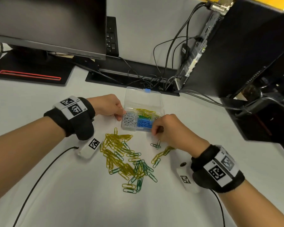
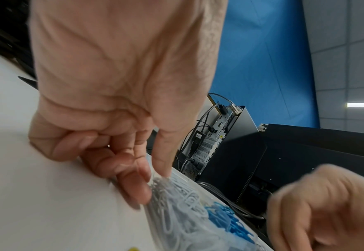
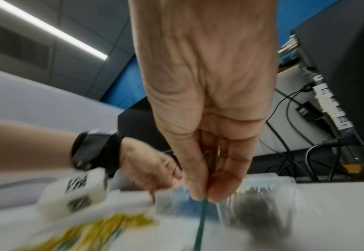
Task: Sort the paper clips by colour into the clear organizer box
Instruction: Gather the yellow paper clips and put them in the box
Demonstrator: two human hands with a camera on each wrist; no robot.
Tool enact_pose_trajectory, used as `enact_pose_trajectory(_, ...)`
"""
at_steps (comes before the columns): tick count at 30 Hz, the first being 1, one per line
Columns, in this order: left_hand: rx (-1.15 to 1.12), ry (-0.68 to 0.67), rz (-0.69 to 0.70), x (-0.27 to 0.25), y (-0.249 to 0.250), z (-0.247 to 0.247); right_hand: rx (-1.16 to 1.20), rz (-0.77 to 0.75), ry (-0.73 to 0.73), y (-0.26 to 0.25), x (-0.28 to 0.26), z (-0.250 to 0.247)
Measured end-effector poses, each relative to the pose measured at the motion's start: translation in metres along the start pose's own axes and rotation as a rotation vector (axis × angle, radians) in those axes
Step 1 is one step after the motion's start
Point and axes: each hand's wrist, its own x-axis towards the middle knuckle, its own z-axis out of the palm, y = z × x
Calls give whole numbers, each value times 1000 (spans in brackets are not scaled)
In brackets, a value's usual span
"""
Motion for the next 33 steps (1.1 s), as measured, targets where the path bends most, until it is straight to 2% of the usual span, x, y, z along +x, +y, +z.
enact_pose_trajectory(5,-37,-3,5,3,-2,1,216,54,196,0,20,-29)
enact_pose_trajectory(8,-44,-1,11,4,-3,1,282,46,253,-2,36,-30)
enact_pose_trajectory(15,-65,-18,5,4,-3,1,213,74,182,1,58,-13)
enact_pose_trajectory(18,-61,-25,5,5,-3,0,54,90,177,8,63,-14)
enact_pose_trajectory(21,-64,-30,4,5,-3,0,-85,81,111,15,67,-12)
enact_pose_trajectory(33,-72,-23,-1,5,-3,1,-177,62,22,7,85,-8)
